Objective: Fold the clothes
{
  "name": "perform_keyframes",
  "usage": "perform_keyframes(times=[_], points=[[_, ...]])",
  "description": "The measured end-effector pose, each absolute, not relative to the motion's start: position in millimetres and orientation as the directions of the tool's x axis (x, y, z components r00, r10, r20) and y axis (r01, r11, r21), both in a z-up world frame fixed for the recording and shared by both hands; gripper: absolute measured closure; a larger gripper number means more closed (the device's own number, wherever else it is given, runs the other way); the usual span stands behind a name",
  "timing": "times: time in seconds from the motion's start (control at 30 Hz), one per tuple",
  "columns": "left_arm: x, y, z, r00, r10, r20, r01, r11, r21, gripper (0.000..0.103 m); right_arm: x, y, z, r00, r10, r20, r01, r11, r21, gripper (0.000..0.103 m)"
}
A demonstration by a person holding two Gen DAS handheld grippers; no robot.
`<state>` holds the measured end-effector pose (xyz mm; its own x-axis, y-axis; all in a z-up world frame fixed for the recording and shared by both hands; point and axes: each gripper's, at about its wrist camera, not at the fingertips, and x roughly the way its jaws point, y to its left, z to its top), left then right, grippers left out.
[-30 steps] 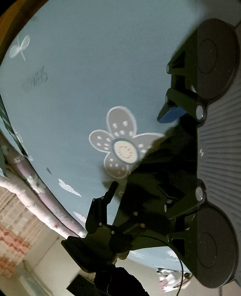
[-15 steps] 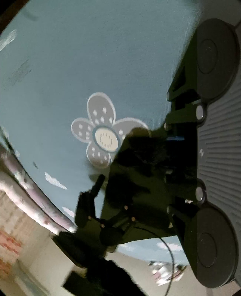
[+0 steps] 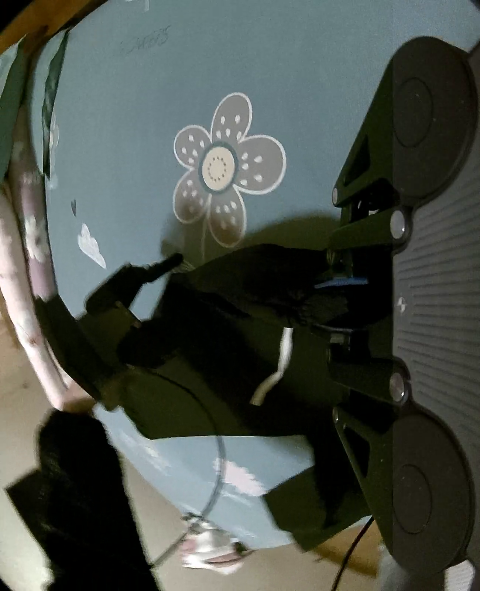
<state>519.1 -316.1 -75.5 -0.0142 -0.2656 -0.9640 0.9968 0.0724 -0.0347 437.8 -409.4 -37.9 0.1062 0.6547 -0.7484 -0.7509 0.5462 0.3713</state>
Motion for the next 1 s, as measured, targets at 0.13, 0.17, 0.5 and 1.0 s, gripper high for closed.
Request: perform_keyframes(times=[0.13, 0.17, 0.5, 1.0], points=[[505, -316, -73, 0.005, -0.267, -0.964, 1.0, 0.025, -0.001, 0.074, 425, -398, -39, 0.11, 0.612, -0.784, -0.795, 0.527, 0.3, 0.081], [502, -316, -72, 0.01, -0.267, -0.964, 1.0, 0.013, 0.007, 0.079, 420, -393, -39, 0.121, 0.591, -0.798, -0.813, 0.52, 0.262, 0.08], [475, -313, -69, 0.066, -0.28, -0.958, 0.995, -0.056, 0.085, 0.094, 433, -375, -63, 0.228, 0.481, -0.847, -0.838, 0.539, 0.081, 0.048], [475, -331, -42, 0.376, -0.293, -0.879, 0.927, 0.111, 0.359, 0.099, 467, -408, -40, 0.415, 0.414, -0.81, -0.615, 0.784, 0.086, 0.084]])
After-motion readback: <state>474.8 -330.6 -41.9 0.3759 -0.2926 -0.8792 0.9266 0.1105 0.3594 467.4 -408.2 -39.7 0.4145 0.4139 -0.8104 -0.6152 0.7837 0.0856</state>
